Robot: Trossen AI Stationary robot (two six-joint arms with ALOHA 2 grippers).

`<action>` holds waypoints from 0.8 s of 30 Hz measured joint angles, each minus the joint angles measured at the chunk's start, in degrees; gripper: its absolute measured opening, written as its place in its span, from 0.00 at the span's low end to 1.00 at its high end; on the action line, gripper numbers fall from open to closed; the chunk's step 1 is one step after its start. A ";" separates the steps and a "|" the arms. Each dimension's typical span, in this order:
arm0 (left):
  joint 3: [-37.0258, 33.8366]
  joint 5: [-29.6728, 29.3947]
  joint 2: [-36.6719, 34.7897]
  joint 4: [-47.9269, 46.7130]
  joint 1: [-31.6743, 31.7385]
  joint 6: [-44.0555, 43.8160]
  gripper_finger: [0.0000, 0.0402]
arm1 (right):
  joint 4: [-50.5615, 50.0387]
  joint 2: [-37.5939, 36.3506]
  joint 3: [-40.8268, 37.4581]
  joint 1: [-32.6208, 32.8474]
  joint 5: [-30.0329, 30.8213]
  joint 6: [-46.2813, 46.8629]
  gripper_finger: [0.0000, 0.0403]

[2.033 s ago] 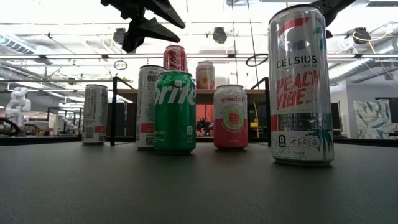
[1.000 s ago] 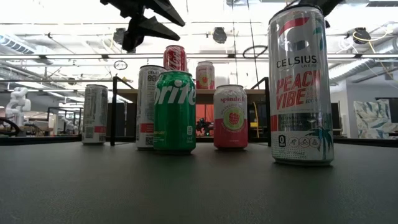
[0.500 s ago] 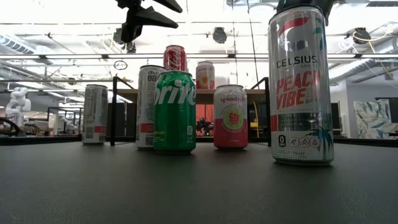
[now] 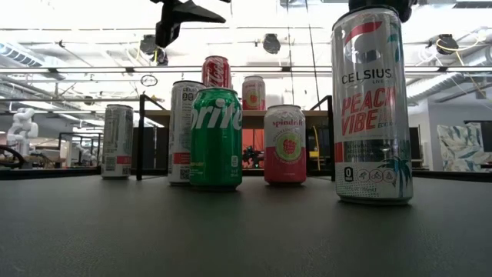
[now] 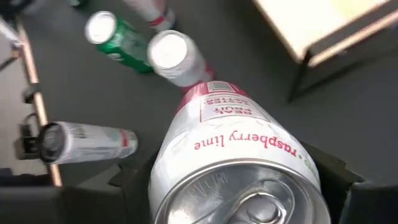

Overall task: Place canned beverage on shelf
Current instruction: Put the top white pink soda can on the shelf aligned with the other white pink soda can

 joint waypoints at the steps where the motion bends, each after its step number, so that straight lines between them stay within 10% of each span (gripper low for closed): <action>1: 0.00 1.34 0.00 0.78 0.00 -0.07 0.34 | 0.66 -0.25 0.00 0.74 -0.39 0.75 0.68; 7: 0.00 8.03 0.00 4.26 0.63 -1.55 0.34 | 8.73 -0.74 0.00 5.42 -2.61 2.84 0.68; 24: 2.97 2.71 0.02 10.93 1.43 -1.73 0.38 | 23.26 1.87 -0.02 14.18 -2.40 -4.44 0.68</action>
